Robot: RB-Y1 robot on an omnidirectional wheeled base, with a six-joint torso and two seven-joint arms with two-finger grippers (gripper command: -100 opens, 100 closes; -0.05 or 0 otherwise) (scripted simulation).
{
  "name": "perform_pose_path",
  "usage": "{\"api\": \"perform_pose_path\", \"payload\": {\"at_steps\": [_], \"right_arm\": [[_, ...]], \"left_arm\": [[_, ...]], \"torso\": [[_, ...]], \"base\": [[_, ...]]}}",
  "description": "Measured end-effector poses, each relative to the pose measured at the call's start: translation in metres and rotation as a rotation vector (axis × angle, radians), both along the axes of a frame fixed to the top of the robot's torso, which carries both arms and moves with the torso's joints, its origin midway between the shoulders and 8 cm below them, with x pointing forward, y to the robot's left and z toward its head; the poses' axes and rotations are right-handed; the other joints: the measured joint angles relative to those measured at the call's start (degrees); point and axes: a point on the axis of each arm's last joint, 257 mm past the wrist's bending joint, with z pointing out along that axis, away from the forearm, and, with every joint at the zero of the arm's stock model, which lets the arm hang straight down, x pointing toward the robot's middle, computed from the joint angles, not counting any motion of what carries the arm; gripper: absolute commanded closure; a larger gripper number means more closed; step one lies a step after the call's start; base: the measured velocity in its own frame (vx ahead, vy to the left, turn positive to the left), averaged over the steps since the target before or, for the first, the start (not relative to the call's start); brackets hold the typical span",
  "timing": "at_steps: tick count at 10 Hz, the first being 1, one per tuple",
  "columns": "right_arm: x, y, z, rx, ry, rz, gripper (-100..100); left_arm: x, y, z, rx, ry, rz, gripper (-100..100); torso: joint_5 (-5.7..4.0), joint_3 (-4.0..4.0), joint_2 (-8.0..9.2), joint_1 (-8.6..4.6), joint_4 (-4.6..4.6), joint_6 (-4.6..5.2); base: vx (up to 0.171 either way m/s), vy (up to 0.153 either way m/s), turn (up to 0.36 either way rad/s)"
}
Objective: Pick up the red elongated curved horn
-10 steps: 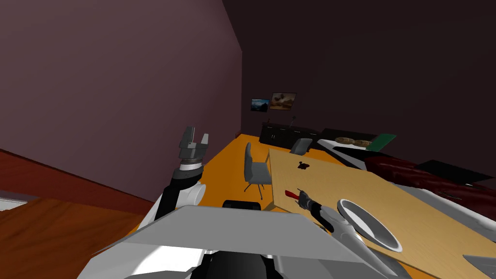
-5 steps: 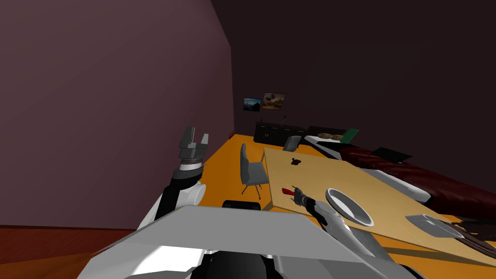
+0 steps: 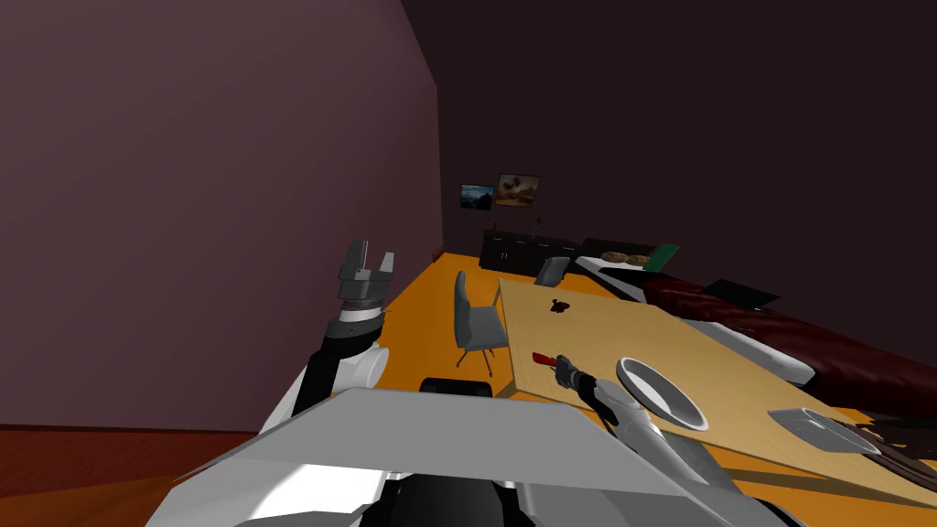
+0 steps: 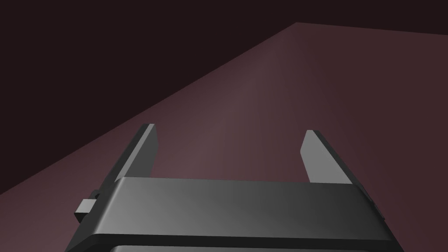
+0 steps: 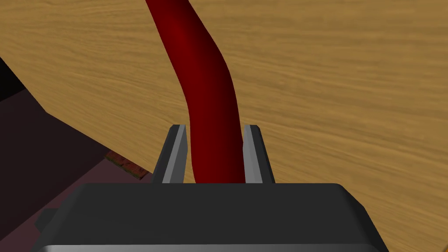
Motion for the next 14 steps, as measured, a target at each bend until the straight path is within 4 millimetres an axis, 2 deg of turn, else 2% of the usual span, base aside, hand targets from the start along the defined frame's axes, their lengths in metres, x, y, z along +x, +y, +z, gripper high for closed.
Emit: {"api": "perform_pose_path", "payload": {"at_steps": [1, 2, 7, 14], "right_arm": [[0.0, 0.0, 0.0, 0.0, 0.0, 0.0, 0], [0.0, 0.0, 0.0, 0.0, 0.0, 0.0, 100], [-0.019, -0.028, 0.006, -0.014, -0.011, -0.103, 100], [-0.065, -0.073, 0.015, -0.032, -0.018, -0.294, 100]], "left_arm": [[0.0, 0.0, 0.0, 0.0, 0.0, 0.0, 0], [0.0, 0.0, 0.0, 0.0, 0.0, 0.0, 0], [0.0, 0.0, 0.0, 0.0, 0.0, 0.0, 0], [0.0, 0.0, 0.0, 0.0, 0.0, 0.0, 0]], "torso": [[0.01, 0.01, 0.01, 0.0, 0.0, 0.0], [0.01, 0.01, 0.01, 0.0, 0.01, 0.0], [0.03, 0.19, 0.29, -0.11, 0.1, -0.04], [0.04, 0.26, 0.42, -0.08, 0.13, -0.07]], "base": [[0.0, 0.0, 0.0], [-0.098, -0.035, 0.345], [-0.084, -0.04, 0.255], [-0.11, -0.021, 0.294]]}}
